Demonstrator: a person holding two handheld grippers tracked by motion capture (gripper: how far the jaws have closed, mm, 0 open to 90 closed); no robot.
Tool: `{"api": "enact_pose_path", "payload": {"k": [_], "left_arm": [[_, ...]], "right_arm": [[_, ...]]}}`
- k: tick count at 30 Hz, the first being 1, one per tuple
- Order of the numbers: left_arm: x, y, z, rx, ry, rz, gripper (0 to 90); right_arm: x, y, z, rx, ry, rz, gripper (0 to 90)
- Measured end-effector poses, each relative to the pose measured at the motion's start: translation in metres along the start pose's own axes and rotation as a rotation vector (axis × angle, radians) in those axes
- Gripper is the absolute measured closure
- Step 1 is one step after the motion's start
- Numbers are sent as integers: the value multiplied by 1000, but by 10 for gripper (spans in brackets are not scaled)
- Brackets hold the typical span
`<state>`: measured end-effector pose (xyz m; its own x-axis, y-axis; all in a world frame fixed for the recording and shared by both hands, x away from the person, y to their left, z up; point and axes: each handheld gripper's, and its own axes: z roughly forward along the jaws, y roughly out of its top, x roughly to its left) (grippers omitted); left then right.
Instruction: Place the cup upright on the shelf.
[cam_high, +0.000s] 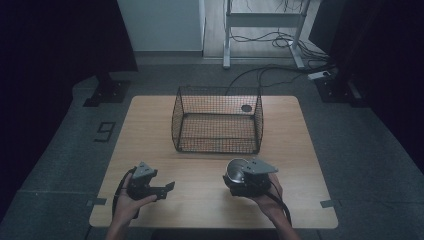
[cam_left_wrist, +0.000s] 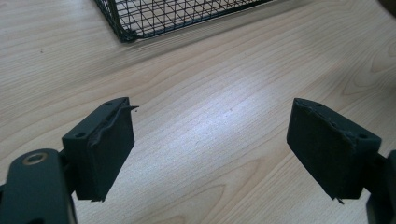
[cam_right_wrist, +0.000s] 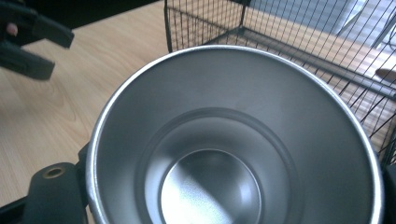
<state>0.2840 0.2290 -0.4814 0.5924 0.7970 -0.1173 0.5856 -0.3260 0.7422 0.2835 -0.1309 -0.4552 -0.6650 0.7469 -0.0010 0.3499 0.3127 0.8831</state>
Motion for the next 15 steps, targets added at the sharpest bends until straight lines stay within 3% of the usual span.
{"api": "enact_pose_path", "payload": {"k": [15], "left_arm": [[0,0,1,4,3,3,153]], "right_arm": [[-5,33,-11,-54,9,-13,181]]}}
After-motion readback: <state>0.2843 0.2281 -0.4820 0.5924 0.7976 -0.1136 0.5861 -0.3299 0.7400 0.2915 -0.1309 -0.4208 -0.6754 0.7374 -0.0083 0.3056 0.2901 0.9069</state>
